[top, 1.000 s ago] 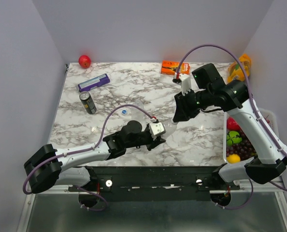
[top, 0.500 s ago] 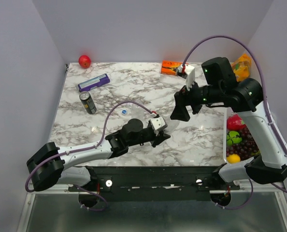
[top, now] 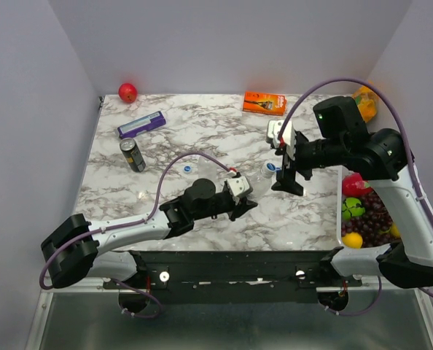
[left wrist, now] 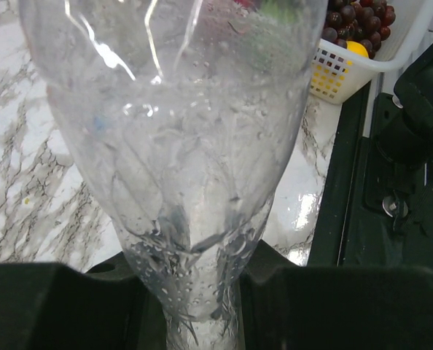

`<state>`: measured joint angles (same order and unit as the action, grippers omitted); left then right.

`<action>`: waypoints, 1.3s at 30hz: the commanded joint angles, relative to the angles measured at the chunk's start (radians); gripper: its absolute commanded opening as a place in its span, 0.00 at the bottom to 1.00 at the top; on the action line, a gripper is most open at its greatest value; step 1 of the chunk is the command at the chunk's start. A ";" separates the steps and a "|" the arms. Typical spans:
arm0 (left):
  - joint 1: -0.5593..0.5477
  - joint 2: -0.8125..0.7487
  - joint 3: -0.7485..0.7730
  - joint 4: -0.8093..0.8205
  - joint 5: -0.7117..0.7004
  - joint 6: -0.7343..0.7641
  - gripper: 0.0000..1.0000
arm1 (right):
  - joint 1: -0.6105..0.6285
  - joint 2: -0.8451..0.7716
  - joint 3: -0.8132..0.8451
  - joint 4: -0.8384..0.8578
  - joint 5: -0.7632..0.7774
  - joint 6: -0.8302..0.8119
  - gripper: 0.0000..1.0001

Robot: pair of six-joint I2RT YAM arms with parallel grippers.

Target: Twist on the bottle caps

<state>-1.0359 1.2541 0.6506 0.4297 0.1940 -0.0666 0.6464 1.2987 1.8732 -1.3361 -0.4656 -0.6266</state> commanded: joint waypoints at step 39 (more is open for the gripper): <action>0.083 -0.010 0.119 0.017 0.044 -0.070 0.00 | 0.002 -0.096 -0.180 -0.189 0.004 -0.119 0.99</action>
<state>-0.9825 1.2400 0.7212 0.4126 0.2623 -0.0761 0.6460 1.2514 1.7443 -1.2995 -0.5343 -0.8028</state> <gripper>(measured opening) 0.336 0.995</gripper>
